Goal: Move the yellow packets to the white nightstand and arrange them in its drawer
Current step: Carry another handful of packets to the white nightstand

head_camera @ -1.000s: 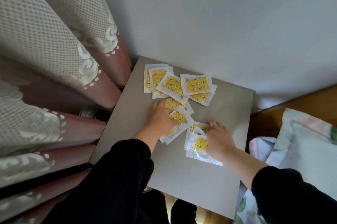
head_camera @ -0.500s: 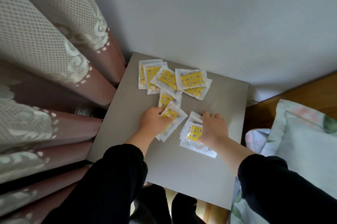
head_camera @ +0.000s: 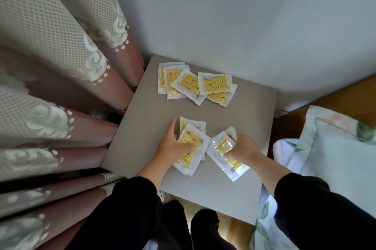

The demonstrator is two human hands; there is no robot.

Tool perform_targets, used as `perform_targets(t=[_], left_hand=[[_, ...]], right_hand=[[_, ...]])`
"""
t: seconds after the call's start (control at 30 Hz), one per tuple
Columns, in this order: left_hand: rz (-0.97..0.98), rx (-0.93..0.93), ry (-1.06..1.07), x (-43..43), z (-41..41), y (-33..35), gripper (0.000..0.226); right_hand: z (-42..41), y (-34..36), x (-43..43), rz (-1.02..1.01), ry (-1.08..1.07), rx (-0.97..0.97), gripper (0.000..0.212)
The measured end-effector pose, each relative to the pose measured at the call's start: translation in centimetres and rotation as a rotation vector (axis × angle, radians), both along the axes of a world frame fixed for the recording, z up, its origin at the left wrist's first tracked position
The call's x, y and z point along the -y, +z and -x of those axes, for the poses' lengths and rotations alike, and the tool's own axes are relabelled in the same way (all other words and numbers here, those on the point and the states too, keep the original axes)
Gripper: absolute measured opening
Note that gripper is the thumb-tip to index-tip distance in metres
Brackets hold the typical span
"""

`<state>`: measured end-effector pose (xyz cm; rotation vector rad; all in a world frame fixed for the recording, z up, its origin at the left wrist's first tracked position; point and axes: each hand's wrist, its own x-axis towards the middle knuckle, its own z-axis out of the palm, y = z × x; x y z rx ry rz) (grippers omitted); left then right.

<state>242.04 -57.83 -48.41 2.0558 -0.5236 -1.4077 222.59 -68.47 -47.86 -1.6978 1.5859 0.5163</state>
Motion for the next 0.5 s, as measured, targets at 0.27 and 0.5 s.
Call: perform_targets(t=[0.27,0.5], left_hand=[[0.003,-0.299,0.25,-1.0,2.0,2.8,0.007],[-0.02,-0.332,0.133,-1.8,4.2,8.3,0.013]], right_hand=[[2.9,1.6,-1.1,-0.209,-0.626,0.321,0.045],[5.3,7.2,-4.5,-0.304,-0.99,0.562,0.088]])
